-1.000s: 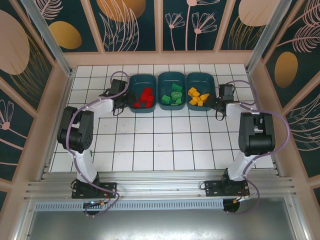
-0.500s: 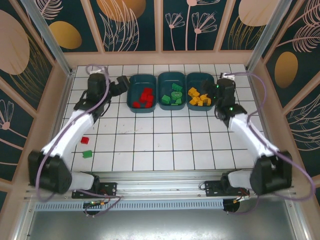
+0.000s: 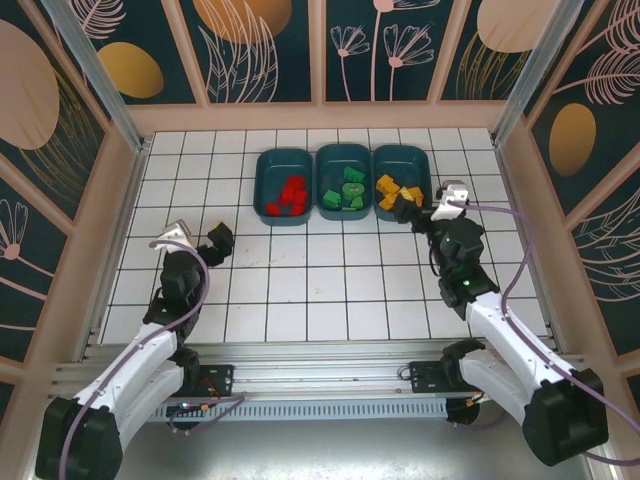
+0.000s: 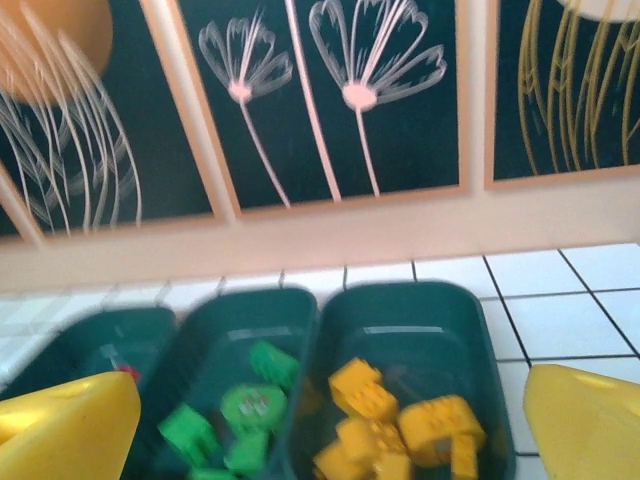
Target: Sort the legos into containers by color
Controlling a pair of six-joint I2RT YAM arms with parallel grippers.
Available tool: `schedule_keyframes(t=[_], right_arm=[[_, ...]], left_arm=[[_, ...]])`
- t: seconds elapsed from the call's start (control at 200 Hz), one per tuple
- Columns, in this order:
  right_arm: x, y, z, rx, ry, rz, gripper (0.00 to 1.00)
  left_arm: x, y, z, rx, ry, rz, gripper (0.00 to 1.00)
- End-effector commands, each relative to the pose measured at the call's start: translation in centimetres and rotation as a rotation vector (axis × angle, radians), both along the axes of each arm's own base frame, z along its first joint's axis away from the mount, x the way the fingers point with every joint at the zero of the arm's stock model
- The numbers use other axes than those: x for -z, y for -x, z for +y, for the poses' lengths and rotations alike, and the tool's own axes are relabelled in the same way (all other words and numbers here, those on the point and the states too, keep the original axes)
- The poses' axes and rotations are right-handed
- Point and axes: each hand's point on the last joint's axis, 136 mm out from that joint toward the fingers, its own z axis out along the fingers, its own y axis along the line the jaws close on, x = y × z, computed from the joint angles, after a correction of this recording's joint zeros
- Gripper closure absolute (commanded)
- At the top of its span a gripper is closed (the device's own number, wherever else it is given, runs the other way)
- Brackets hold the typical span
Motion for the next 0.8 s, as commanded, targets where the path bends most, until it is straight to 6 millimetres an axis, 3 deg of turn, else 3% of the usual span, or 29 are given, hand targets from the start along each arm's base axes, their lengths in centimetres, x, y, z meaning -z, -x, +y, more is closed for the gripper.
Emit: schedule_keyframes(t=[0.0,0.095,0.235,0.31,0.38,0.445,0.535,0.621,0.796], right_arm=[[2.4,0.3,0.4,-0.140,0.170,-0.058,0.01],[4.0,-0.2,-2.4,-0.048,0.174,-0.044,0.01],[6.5,-0.7,-5.2,0.014,0.123,-0.025,0.01],[8.4,-0.8,-5.9,0.017,0.123,-0.011,0.01],[11.0,-1.6,-6.1,0.004,0.142,0.062,0.01],[12.1,-2.1,-6.5,0.005,0.126,0.095,0.01],[10.9,-2.6,-7.9,0.053,0.023,0.052,0.01],[11.4,-2.6,-9.0,0.075,-0.036,0.041,0.01],[13.3,-3.4,-8.3,0.057,-0.011,0.071,0.01]], left_arm=[[-4.2,-0.4,1.5,-0.078,-0.183,-0.191,0.02],[-3.2,-0.9,0.0,0.020,-0.347,-0.185,0.02],[-2.9,-0.6,2.4,-0.111,-0.464,-0.191,0.01],[-1.6,-0.1,4.2,-0.196,-0.445,-0.182,0.01],[0.1,-0.6,4.8,-0.193,-0.427,-0.149,0.01],[-0.1,-1.0,4.5,-0.177,-0.409,-0.182,0.01],[0.3,-2.7,4.2,-0.150,-0.469,-0.140,0.01],[0.3,-3.8,3.7,-0.127,-0.521,-0.135,0.01],[1.4,-2.9,6.3,-0.214,-0.443,-0.180,0.01]])
